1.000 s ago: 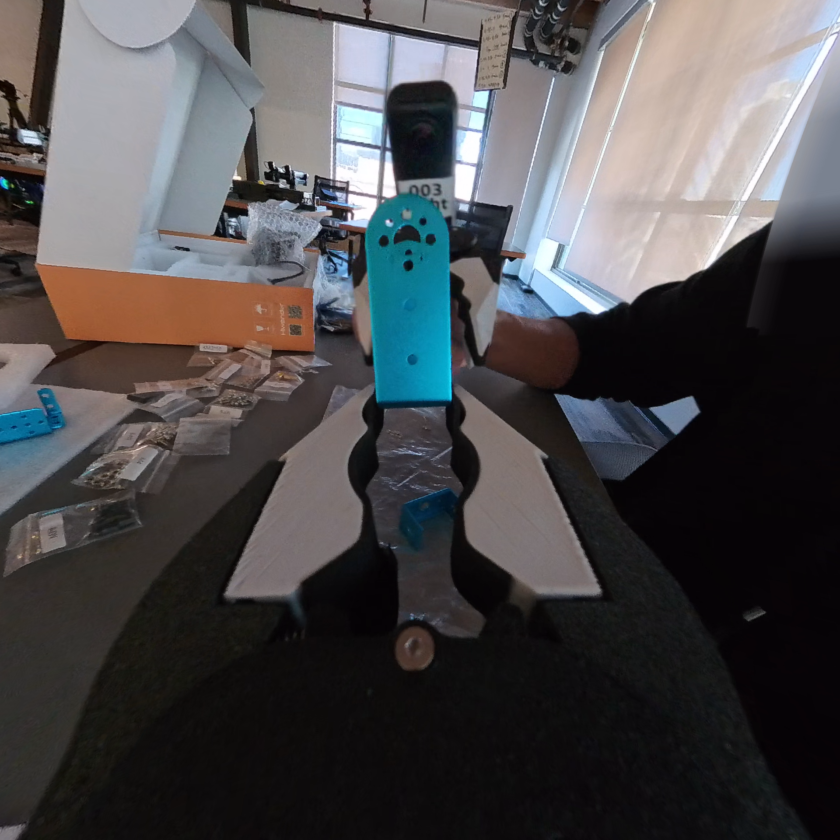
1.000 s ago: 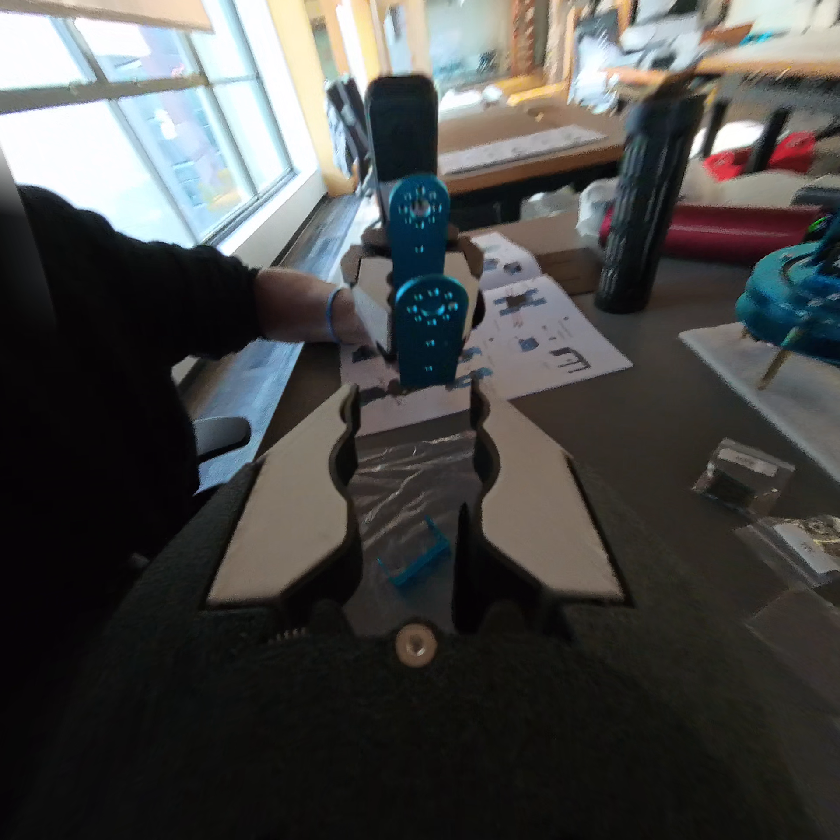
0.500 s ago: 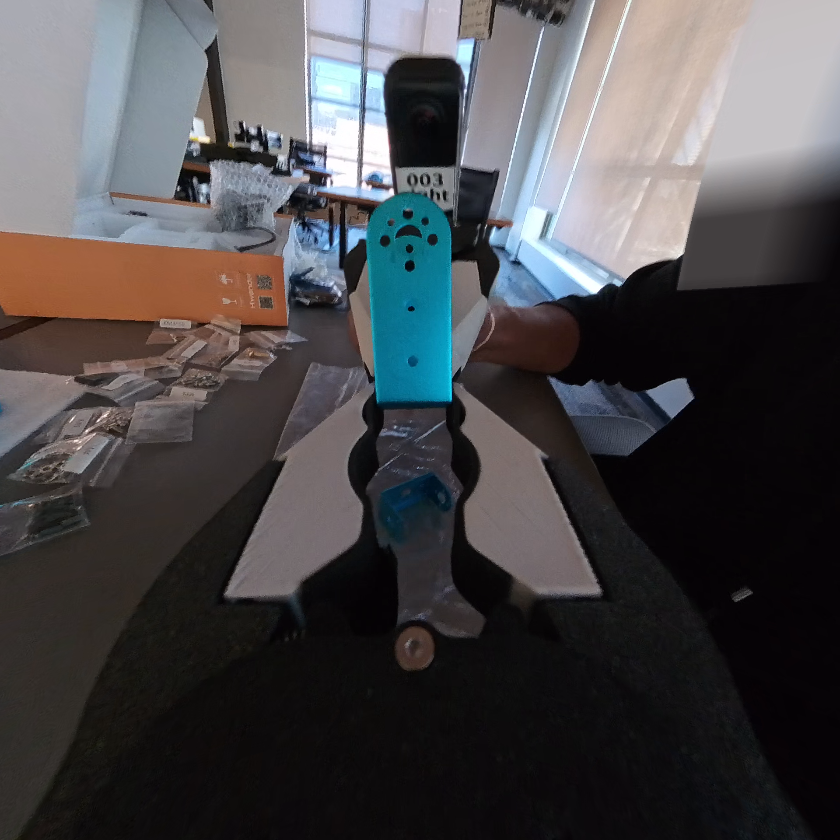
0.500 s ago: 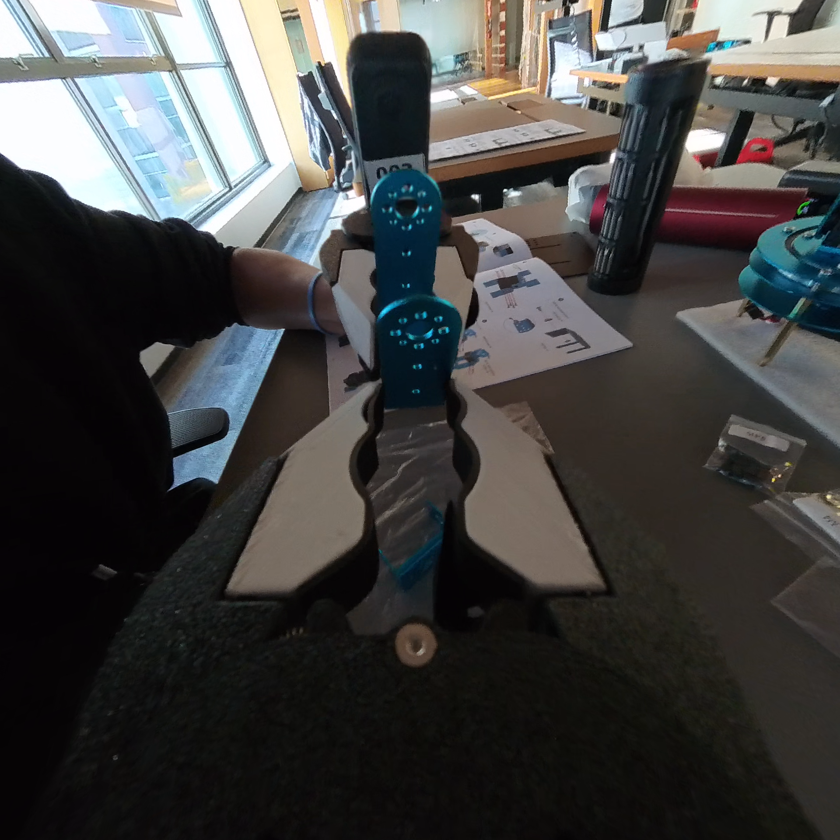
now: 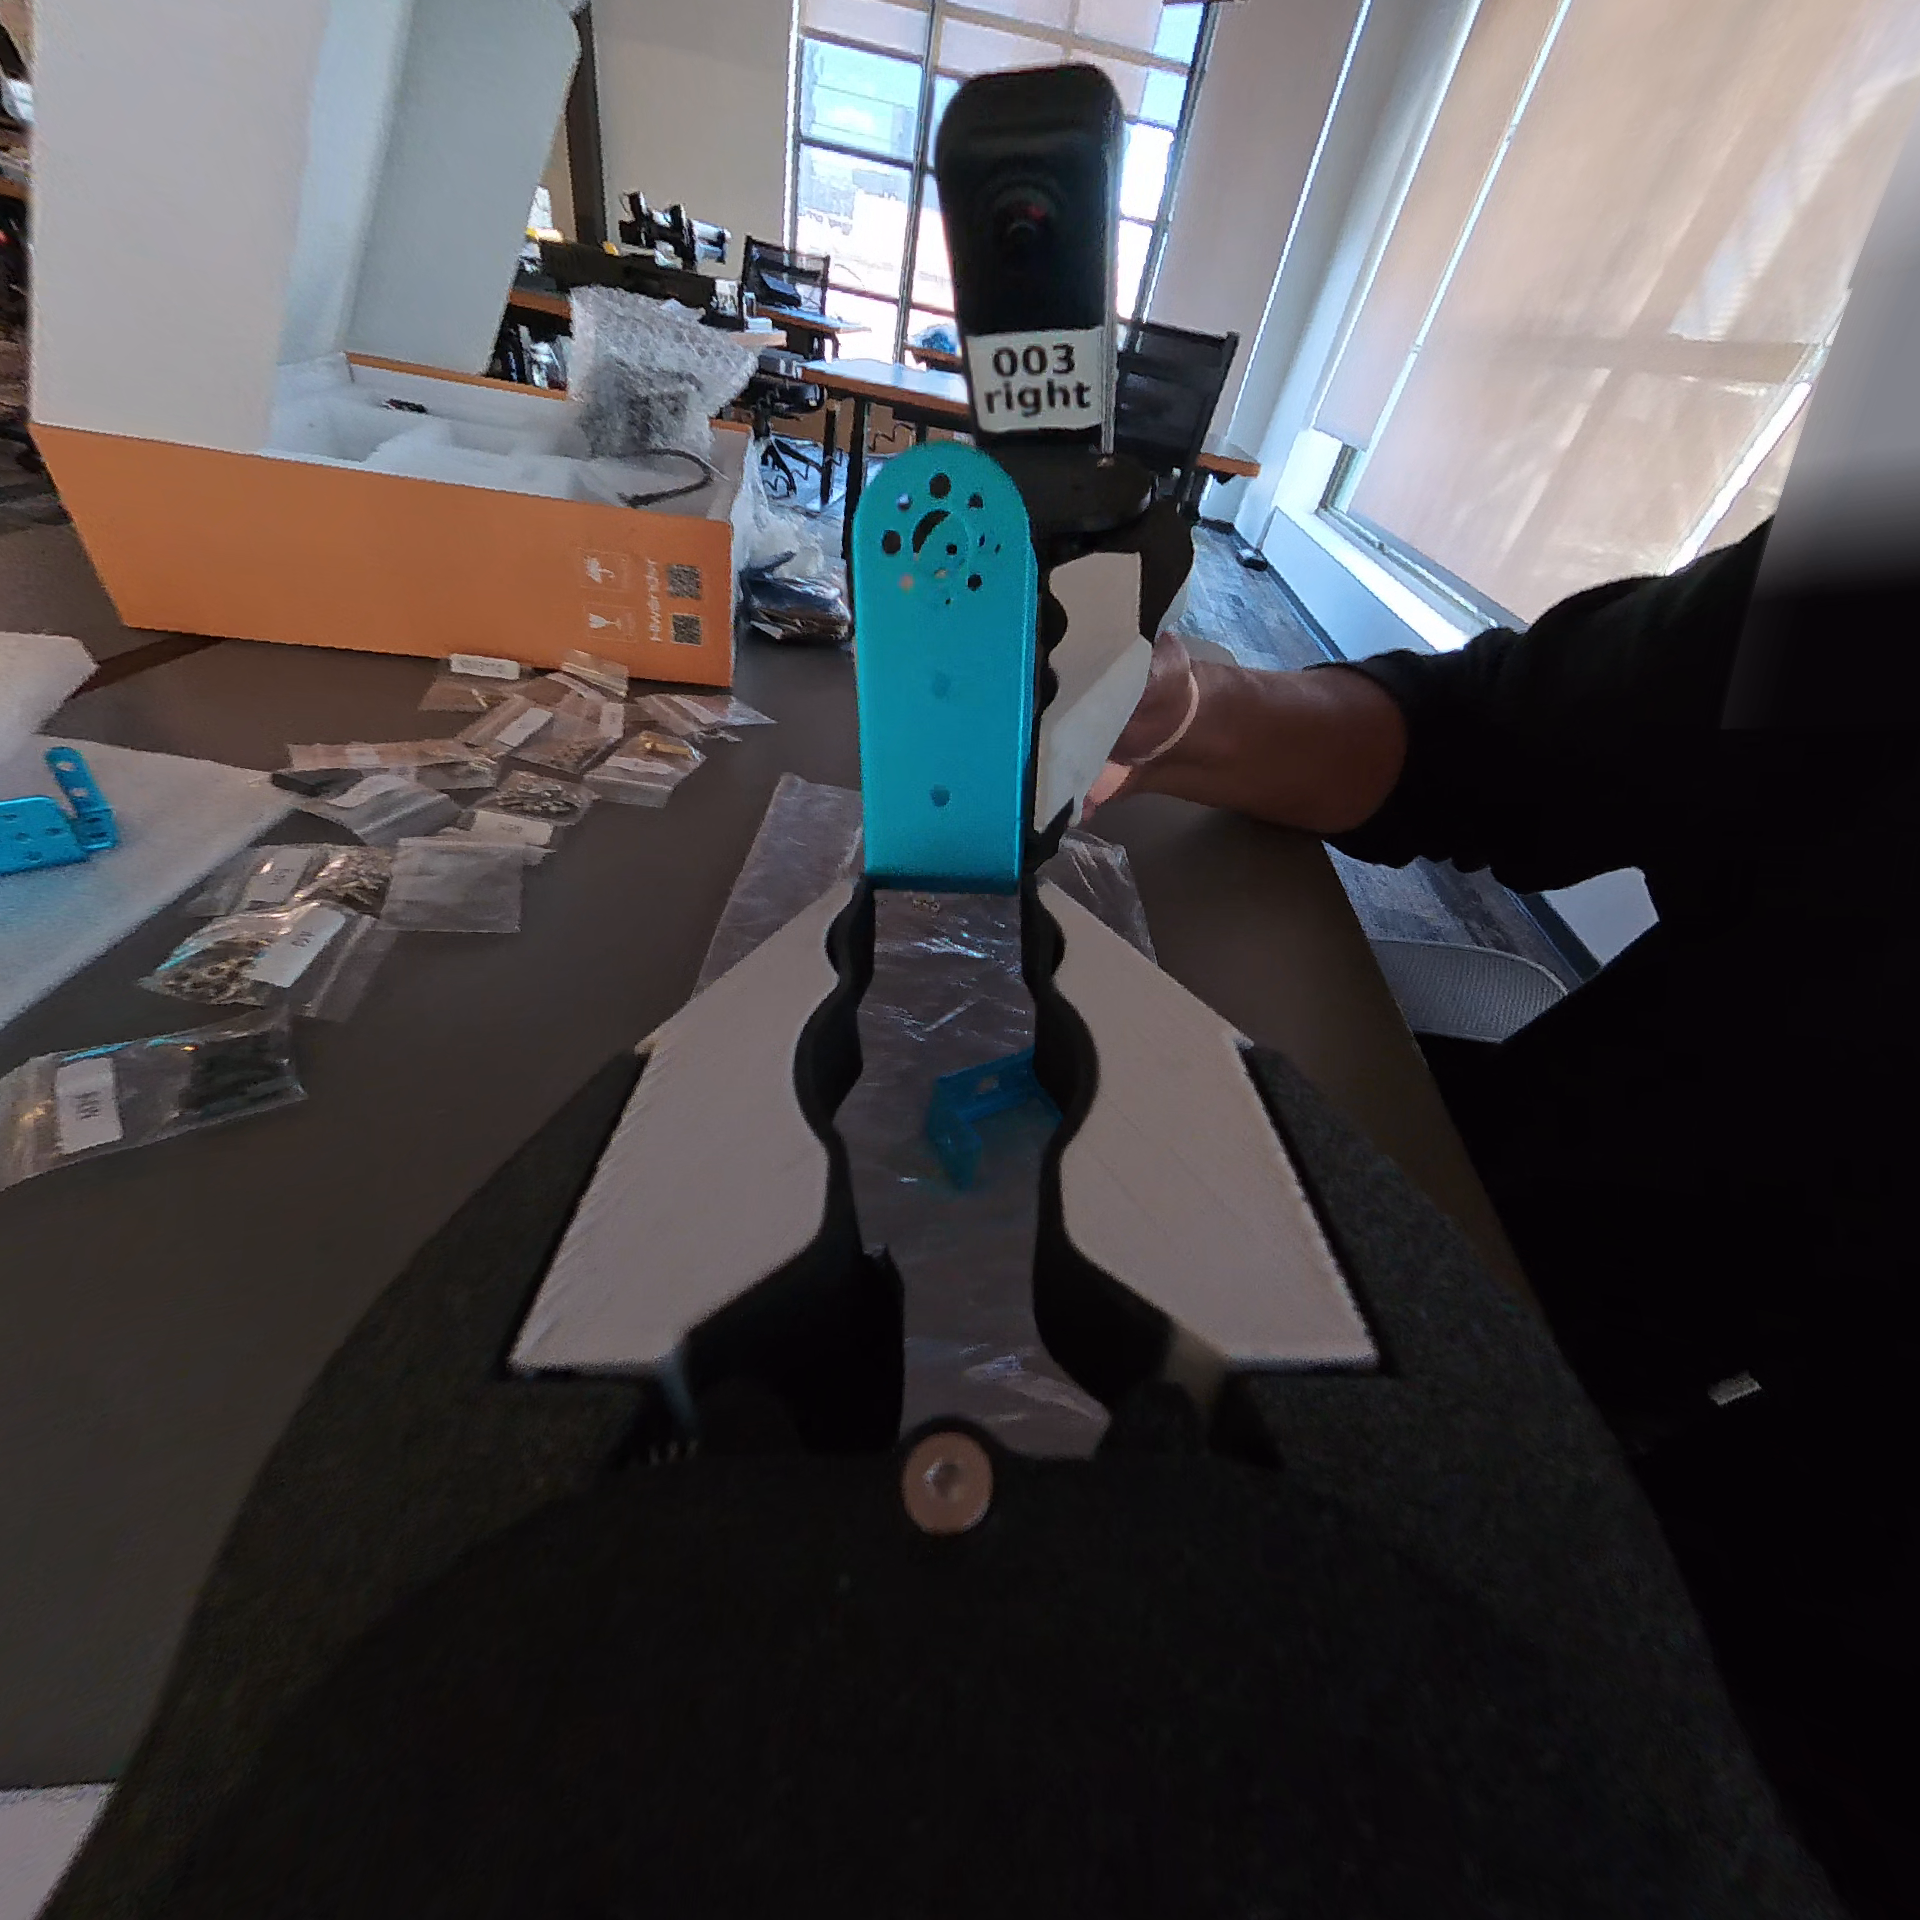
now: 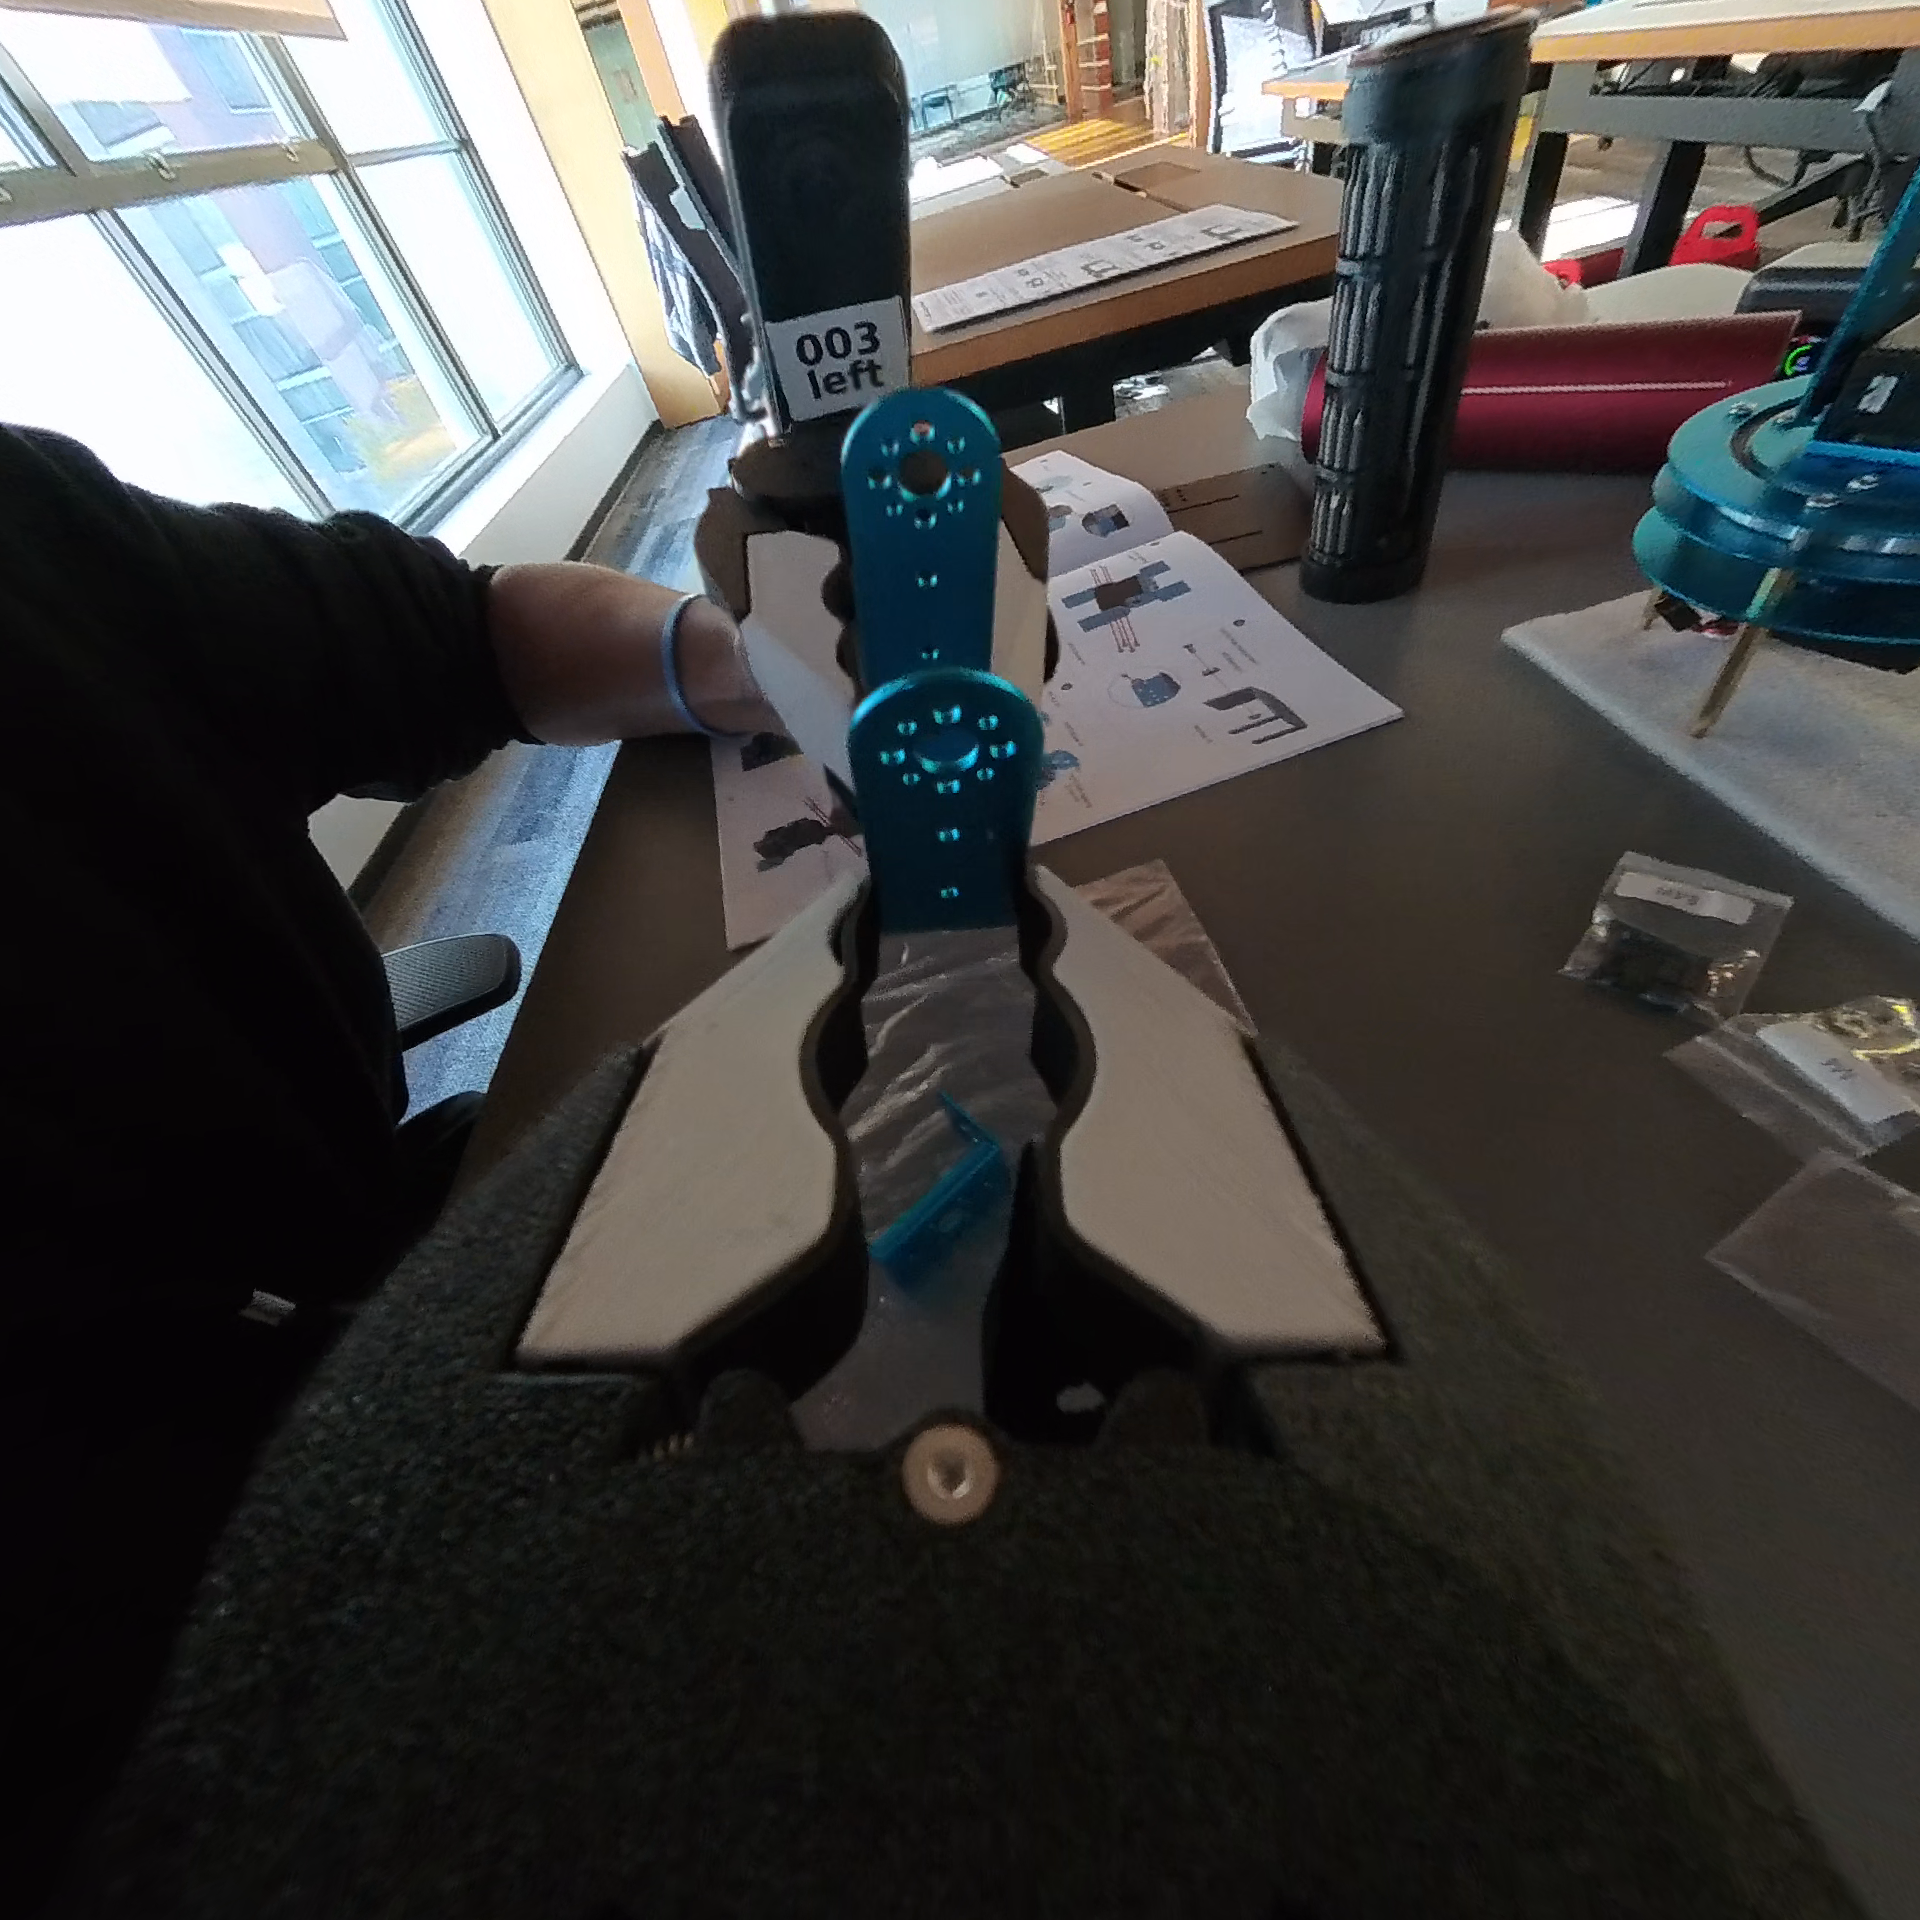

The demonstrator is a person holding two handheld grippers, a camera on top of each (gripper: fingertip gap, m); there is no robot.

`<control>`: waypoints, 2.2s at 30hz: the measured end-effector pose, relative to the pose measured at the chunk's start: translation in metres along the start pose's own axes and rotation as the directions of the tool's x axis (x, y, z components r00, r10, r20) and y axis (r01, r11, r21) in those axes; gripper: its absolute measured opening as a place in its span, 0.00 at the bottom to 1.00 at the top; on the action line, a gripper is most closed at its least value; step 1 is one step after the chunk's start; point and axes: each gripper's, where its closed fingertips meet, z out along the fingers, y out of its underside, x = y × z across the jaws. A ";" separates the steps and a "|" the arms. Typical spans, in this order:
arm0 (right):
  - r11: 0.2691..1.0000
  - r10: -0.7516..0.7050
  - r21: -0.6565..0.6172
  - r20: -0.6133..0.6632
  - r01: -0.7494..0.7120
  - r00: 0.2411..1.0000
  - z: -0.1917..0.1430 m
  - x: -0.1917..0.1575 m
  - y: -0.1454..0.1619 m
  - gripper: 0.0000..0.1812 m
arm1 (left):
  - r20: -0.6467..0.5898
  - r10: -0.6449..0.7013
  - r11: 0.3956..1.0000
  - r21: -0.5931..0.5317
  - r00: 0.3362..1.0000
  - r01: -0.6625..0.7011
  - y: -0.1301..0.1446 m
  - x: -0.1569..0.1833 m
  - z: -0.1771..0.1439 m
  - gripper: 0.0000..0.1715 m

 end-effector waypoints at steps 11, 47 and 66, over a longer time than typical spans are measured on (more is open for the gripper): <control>0.999 -0.011 -0.037 0.001 0.011 1.000 0.000 -0.001 0.005 0.15 | -0.024 -0.018 1.000 -0.010 1.000 0.018 0.001 0.003 0.000 0.18; 0.996 -0.077 -0.047 -0.024 0.075 0.997 0.002 0.000 0.010 0.20 | 0.001 0.056 0.997 -0.060 0.998 -0.056 0.008 0.005 0.003 0.15; 0.995 -0.087 -0.057 -0.096 0.082 0.992 -0.001 0.015 0.012 0.15 | 0.028 0.026 0.999 -0.046 0.999 -0.024 0.006 -0.003 0.001 0.15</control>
